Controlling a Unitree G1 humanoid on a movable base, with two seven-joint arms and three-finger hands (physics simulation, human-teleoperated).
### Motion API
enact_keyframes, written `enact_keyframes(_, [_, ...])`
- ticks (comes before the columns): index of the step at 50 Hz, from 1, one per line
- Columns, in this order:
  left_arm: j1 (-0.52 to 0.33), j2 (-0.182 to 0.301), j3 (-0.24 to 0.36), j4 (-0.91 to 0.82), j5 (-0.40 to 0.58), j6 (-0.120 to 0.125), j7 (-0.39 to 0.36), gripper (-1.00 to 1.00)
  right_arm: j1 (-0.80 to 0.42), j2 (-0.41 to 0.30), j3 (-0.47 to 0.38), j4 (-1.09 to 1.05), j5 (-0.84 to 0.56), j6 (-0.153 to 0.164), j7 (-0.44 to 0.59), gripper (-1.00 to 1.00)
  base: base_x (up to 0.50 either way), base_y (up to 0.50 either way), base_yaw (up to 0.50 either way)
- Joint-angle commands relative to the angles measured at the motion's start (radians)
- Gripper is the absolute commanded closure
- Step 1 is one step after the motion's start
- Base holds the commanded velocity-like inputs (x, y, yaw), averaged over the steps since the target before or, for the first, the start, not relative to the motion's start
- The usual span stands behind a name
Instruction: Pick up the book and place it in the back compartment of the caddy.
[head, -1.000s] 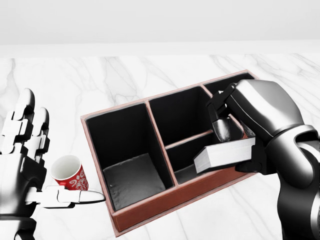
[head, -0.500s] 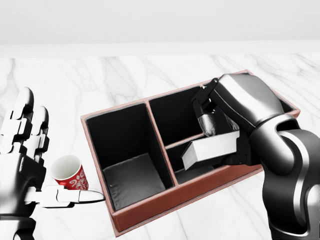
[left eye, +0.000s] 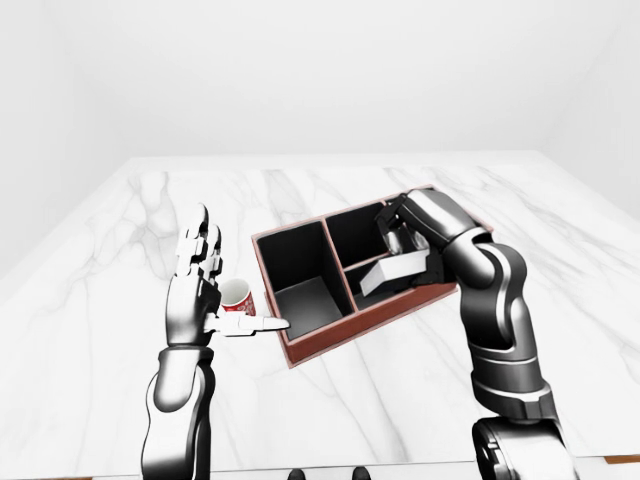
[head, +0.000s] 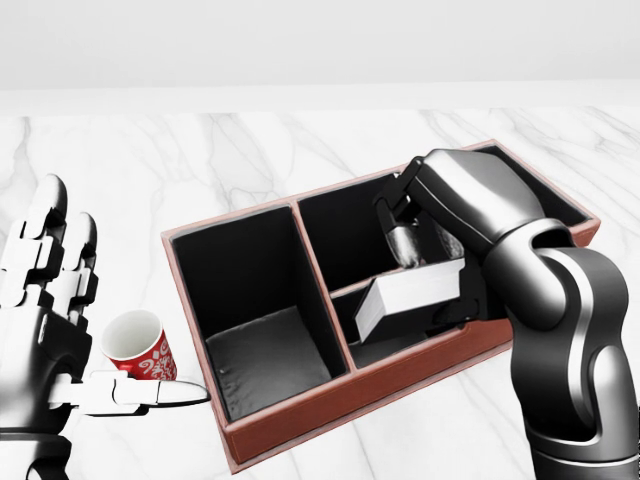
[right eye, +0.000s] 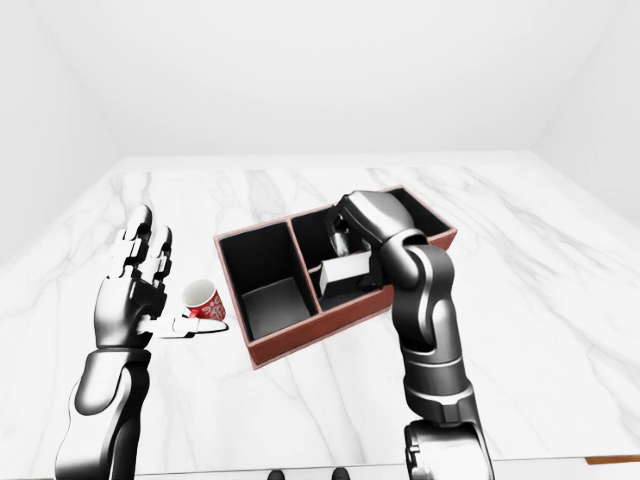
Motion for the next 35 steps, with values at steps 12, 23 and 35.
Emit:
enact_keyframes(12, [-0.002,0.0,-0.001,0.002,0.004,0.0,0.002,-1.0,-0.038,-0.006,-0.006,0.085,0.006,0.0,-0.062,1.0,0.0,0.0,0.0])
enact_keyframes(23, [-0.003,0.0,0.0,0.006,0.002,0.0,0.002,-1.0,-0.034,-0.003,0.004,0.119,0.004,0.0,-0.096,1.0,0.0,0.0,0.0])
enact_keyframes(35, [0.002,-0.001,-0.003,0.004,0.003,0.0,0.002,-1.0,-0.041,0.003,0.012,0.15,-0.021,0.0,-0.118,1.0,0.0,0.0,0.0])
